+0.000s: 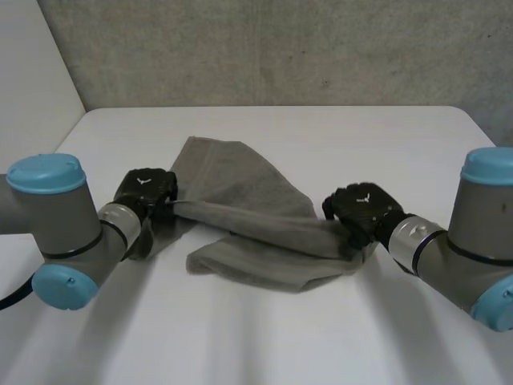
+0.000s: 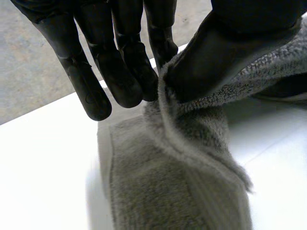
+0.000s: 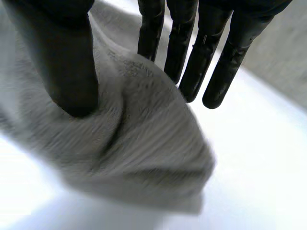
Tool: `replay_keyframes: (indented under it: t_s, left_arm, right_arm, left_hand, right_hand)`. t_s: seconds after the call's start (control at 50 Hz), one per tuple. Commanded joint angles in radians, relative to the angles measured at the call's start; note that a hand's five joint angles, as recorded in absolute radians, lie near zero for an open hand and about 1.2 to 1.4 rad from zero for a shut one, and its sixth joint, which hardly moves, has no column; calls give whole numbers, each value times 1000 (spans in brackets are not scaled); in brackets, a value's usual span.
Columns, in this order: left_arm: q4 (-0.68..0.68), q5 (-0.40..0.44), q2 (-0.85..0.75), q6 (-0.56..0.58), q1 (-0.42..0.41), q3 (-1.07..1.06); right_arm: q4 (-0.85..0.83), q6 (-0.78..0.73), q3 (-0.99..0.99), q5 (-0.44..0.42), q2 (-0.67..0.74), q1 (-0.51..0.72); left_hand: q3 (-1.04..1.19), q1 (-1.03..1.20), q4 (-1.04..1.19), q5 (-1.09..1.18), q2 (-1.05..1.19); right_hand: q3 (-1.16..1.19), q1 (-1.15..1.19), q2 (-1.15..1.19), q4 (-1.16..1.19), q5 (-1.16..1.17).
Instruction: Fold the towel.
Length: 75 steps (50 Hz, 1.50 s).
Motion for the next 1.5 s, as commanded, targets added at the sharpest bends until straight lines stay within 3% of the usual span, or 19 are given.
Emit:
replay_keyframes:
  t_s: [0.02, 0.14, 0.38, 0.62, 0.68, 0.72, 0.84, 0.94, 1.06, 1.16, 1.18, 1.26, 1.36, 1.46, 1.5]
  left_arm:
    - [9, 2, -2, 0, 24, 2]
    - [24, 2, -1, 0, 37, 2]
    - [23, 5, 32, 0, 46, -2]
    - [30, 8, 29, 3, 41, -19]
    - [32, 10, 25, 5, 41, -19]
    - [32, 13, 25, 5, 41, -16]
    - [30, 23, 24, 11, 43, 22]
    - [23, 71, 1, 42, 43, 157]
    - [35, 138, -51, 65, 40, 530]
    - [123, 126, -50, 49, 38, 807]
    - [160, 123, -42, 40, 38, 868]
    - [205, 128, -18, -1, 40, 924]
    - [208, 140, 16, -81, 44, 875]
    - [207, 165, 32, -102, 71, 642]
    - [216, 244, 54, -98, 112, 434]
  right_arm:
    - [154, 50, -83, -12, 31, -21]
    - [168, 118, -106, -39, 22, -70]
    - [333, 72, -166, -177, 28, -105]
    - [194, 50, -159, -173, 97, -104]
    - [185, 44, -164, -171, 123, -105]
    - [186, 38, -175, -168, 140, -105]
    - [186, 41, -215, -177, 137, -105]
    - [162, 60, -435, -165, 135, -90]
    - [48, 115, -684, -122, 138, -53]
    - [-281, 181, -834, 3, 68, -35]
    - [-282, 181, -834, 4, 68, -35]
    - [-450, 188, -802, 56, 13, -30]
    - [-452, 176, -682, 42, -27, -30]
    - [-455, 175, -484, 17, -78, -39]
    - [-450, 175, -416, -3, -96, -44]
  left_hand:
    - [53, 99, 41, 55, 49]
    - [53, 99, 41, 55, 49]
    - [53, 99, 41, 55, 49]
    - [53, 99, 41, 55, 49]
    - [53, 99, 41, 55, 49]
    - [53, 99, 41, 55, 49]
    - [53, 99, 41, 55, 49]
    - [53, 99, 41, 55, 49]
    - [53, 99, 41, 55, 49]
    - [53, 99, 41, 55, 49]
    - [53, 99, 41, 55, 49]
    - [53, 99, 41, 55, 49]
    - [53, 99, 41, 55, 49]
    - [53, 99, 41, 55, 49]
    - [53, 99, 41, 55, 49]
  right_hand:
    - [-45, -40, -48, -39, -17]
    - [-18, -14, -22, -12, 9]
    - [85, 89, 81, 90, 112]
    - [96, 100, 93, 102, 123]
    - [264, 268, 260, 269, 291]
    - [646, 650, 643, 652, 673]
    - [691, 695, 688, 697, 718]
    - [691, 695, 688, 697, 718]
    - [691, 695, 688, 697, 718]
    - [691, 695, 688, 697, 718]
    - [691, 695, 688, 697, 718]
    - [691, 695, 688, 697, 718]
    - [691, 695, 688, 697, 718]
    - [691, 695, 688, 697, 718]
    - [691, 695, 688, 697, 718]
